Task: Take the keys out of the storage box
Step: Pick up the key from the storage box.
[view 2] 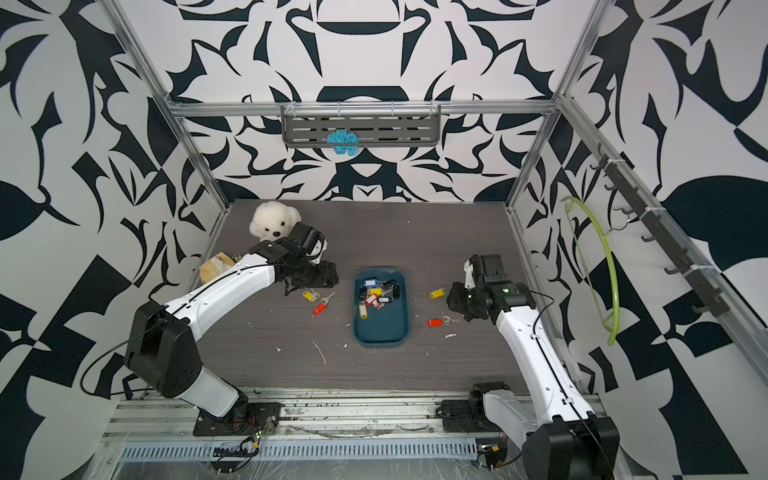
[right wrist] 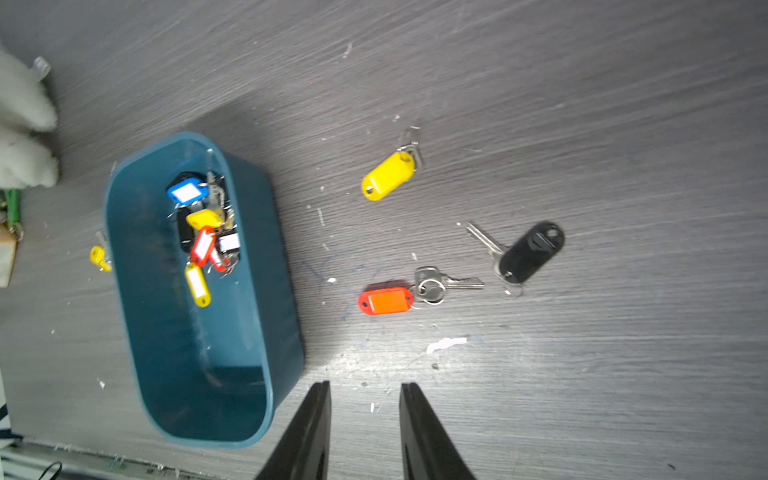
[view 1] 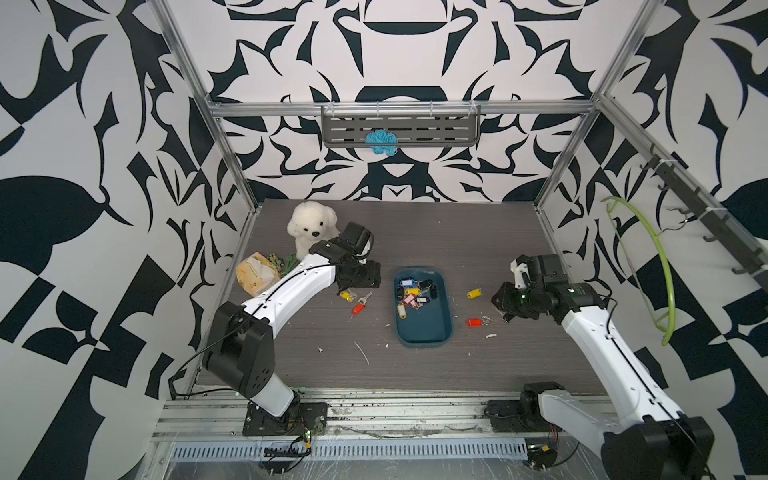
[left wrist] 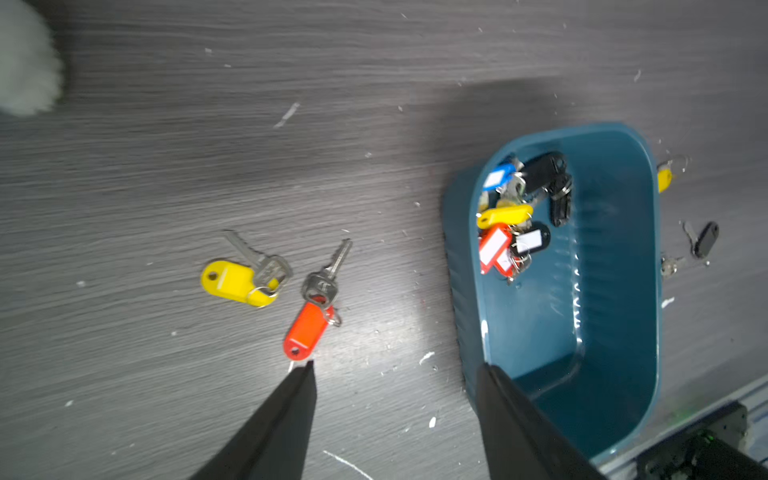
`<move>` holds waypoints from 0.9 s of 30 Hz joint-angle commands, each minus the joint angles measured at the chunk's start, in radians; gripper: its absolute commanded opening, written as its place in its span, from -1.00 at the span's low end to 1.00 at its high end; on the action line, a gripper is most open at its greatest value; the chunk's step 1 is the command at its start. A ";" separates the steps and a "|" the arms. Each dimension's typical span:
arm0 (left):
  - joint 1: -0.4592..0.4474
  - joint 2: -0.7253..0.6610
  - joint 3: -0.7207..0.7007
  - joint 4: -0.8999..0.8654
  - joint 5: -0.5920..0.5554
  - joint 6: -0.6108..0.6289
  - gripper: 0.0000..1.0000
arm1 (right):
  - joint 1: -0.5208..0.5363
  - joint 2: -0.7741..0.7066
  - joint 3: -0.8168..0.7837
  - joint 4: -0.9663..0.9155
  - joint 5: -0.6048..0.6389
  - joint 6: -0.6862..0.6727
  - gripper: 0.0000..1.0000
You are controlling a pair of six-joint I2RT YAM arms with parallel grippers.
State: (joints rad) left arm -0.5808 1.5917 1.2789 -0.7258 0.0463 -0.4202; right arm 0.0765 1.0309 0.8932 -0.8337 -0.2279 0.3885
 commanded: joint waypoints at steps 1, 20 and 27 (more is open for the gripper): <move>-0.093 0.045 0.074 -0.049 -0.029 0.000 0.36 | 0.002 -0.007 0.007 -0.029 0.034 -0.026 -0.32; -0.339 0.411 0.372 -0.133 -0.018 -0.265 0.15 | 0.000 -0.038 -0.033 -0.019 0.066 -0.020 -0.32; -0.309 0.483 0.387 -0.134 -0.012 -0.297 0.21 | 0.000 -0.039 -0.037 -0.016 0.062 -0.022 -0.32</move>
State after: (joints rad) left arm -0.9073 2.0579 1.6447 -0.8314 0.0238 -0.6865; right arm 0.0761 1.0084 0.8589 -0.8524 -0.1776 0.3813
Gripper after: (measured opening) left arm 0.601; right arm 0.338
